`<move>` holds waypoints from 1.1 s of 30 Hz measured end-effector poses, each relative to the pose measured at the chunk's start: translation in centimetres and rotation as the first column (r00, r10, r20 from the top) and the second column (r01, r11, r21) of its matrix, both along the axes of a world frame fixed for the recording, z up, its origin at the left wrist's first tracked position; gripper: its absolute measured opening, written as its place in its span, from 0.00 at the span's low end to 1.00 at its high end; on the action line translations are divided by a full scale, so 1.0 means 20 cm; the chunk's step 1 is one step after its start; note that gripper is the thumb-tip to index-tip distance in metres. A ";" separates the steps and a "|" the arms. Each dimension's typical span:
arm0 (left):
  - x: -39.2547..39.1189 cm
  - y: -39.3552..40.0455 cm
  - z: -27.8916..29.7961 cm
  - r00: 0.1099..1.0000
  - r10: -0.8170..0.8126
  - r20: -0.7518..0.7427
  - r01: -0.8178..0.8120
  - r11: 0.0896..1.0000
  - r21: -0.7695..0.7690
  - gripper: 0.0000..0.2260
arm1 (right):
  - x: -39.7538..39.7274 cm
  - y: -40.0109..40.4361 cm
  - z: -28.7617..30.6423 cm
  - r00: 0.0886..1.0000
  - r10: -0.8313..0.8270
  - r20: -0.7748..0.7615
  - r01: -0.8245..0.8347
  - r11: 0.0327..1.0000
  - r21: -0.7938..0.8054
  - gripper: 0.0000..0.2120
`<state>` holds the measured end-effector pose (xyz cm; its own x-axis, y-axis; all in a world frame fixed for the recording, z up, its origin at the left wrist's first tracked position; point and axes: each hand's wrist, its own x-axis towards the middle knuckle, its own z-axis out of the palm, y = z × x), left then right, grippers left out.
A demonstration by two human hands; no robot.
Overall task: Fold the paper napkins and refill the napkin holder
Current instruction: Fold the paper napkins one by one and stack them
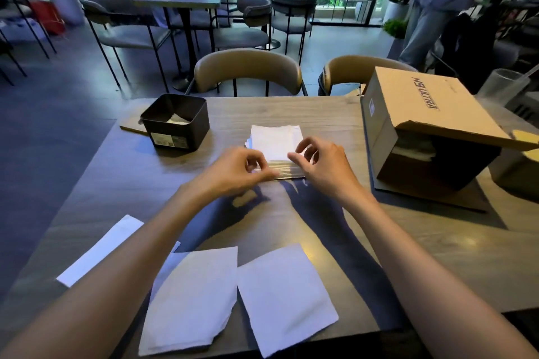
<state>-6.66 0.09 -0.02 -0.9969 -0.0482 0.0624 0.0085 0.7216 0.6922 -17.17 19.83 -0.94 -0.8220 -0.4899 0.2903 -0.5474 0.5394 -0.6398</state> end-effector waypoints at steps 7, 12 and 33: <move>0.27 0.18 -0.04 0.887 -0.234 0.399 0.289 0.954 -0.083 0.17 | 0.21 0.06 0.02 0.990 0.125 0.062 -0.132 0.985 0.109 0.10; 0.39 0.22 -0.08 0.925 -0.199 0.325 0.232 0.971 -0.064 0.06 | 0.36 0.16 0.04 0.968 0.205 0.144 -0.234 0.946 0.223 0.12; 0.30 0.18 0.02 0.960 0.276 0.051 -0.252 0.770 0.585 0.32 | 0.36 0.14 0.18 0.951 0.109 0.289 -0.024 0.960 -0.280 0.10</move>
<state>-0.72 3.63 0.41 -0.9372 -0.3477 -0.0289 -0.0898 0.1604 0.9830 -10.07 22.63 2.62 -0.8592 -0.4841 0.1653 -0.3368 0.2920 -0.8951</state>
